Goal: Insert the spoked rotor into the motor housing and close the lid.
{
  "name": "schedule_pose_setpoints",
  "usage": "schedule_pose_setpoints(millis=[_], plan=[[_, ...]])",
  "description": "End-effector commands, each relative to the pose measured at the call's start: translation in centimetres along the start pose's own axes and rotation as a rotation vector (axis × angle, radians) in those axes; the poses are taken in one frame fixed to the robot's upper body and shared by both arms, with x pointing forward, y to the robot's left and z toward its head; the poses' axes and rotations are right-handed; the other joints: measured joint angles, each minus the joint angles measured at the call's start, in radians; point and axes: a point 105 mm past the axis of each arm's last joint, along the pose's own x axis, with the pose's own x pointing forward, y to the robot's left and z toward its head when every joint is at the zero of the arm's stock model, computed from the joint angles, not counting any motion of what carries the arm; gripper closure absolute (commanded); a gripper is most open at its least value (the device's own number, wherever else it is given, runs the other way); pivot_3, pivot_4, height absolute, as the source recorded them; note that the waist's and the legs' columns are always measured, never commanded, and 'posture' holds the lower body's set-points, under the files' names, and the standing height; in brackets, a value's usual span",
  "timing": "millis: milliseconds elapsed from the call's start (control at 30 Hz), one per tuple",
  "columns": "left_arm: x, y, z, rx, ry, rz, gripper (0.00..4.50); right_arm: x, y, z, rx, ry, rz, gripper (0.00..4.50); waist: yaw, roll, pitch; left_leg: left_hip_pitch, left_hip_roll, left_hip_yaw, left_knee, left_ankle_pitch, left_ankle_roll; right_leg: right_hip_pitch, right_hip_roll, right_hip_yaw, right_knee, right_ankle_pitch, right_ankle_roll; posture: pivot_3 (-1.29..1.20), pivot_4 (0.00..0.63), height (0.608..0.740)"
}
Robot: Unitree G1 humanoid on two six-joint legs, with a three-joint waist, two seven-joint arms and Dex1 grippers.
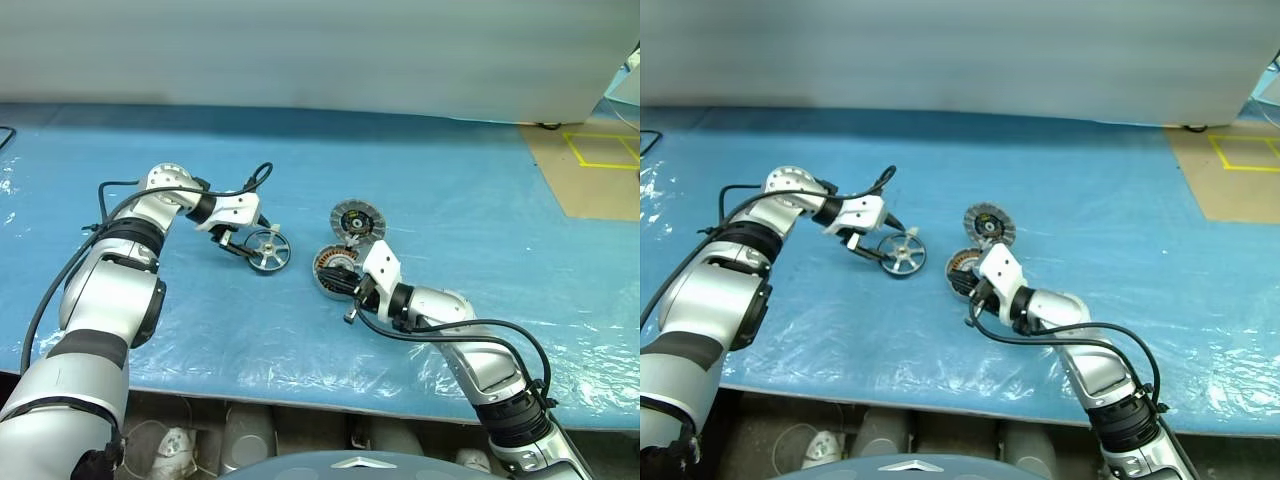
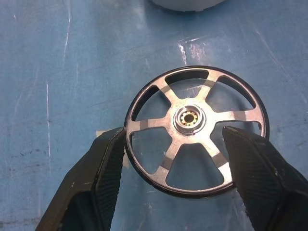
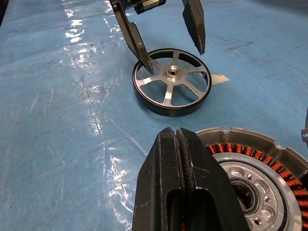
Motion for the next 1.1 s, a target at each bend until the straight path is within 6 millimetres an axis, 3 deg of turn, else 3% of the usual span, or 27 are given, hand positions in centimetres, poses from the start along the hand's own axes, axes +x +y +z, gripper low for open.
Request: schedule_pose_setpoints(millis=[33,533,1100], plan=[[-0.4,0.6,0.6,0.089,0.025,-0.003,1.13,0.0,0.1,0.7,-0.020,-0.030,-0.001,4.50,0.000,0.000,0.000,0.000,0.000,0.000,0.000,0.000,0.000,0.000,0.000,0.000,0.000,0.000,0.000,0.00,0.150,0.740],[0.9,0.7,1.1,0.197,0.088,-0.063,1.13,0.0,0.2,0.5,-0.016,-0.026,-0.015,4.50,0.000,0.000,0.000,0.000,0.000,0.000,0.000,0.000,0.000,0.000,0.000,0.000,0.000,0.000,0.000,0.00,0.150,0.740],[-0.1,1.8,1.2,-0.108,-0.067,0.057,1.13,-0.1,0.1,-0.1,-0.032,-0.006,-0.021,4.50,0.000,-0.001,0.000,0.000,0.000,0.000,0.000,0.000,0.000,0.000,0.000,0.000,0.000,0.000,0.000,0.00,0.150,0.740]])
